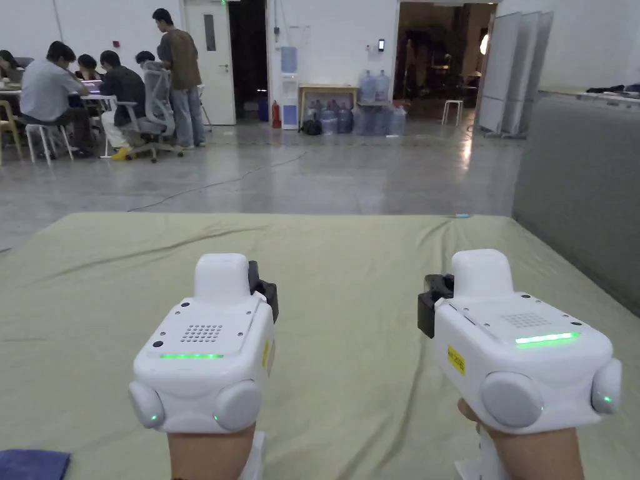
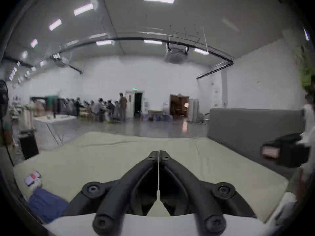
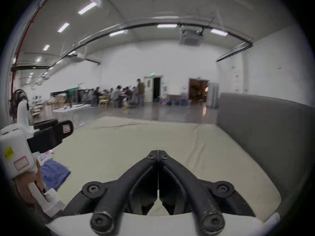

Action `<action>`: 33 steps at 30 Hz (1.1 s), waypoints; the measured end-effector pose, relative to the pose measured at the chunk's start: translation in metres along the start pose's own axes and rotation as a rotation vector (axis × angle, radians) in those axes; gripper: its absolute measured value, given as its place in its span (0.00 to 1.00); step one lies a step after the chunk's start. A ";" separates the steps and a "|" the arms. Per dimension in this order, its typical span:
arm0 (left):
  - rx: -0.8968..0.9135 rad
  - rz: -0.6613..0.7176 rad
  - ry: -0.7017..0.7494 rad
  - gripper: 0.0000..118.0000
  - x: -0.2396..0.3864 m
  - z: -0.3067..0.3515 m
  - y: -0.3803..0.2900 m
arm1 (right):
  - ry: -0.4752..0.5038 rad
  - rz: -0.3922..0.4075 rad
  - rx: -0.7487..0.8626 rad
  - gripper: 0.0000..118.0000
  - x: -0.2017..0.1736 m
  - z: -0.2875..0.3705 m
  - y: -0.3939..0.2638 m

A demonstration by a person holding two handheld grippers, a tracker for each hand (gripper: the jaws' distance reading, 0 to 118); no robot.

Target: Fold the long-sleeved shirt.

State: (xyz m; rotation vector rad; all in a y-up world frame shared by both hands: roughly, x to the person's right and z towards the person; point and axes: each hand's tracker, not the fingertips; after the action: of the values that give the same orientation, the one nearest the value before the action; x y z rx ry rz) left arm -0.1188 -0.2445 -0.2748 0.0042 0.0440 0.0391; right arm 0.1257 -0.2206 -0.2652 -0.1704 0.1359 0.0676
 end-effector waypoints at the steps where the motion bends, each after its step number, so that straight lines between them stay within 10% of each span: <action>1: 0.026 0.018 0.008 0.00 0.007 0.002 -0.005 | -0.028 0.002 0.028 0.00 0.008 0.006 -0.007; 29: -0.060 -0.017 0.064 0.00 0.013 0.104 -0.094 | -0.085 0.007 -0.009 0.00 0.025 0.053 -0.112; 31: -0.058 -0.026 0.047 0.10 0.014 0.104 -0.095 | -0.081 0.024 -0.007 0.10 0.024 0.054 -0.112; 33: -0.064 -0.038 0.050 0.27 0.017 0.103 -0.095 | -0.080 0.023 -0.003 0.44 0.024 0.054 -0.112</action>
State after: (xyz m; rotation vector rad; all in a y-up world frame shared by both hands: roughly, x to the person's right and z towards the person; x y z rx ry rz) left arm -0.0935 -0.3394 -0.1734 -0.0621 0.0929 0.0025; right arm 0.1654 -0.3198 -0.1973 -0.1693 0.0584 0.0974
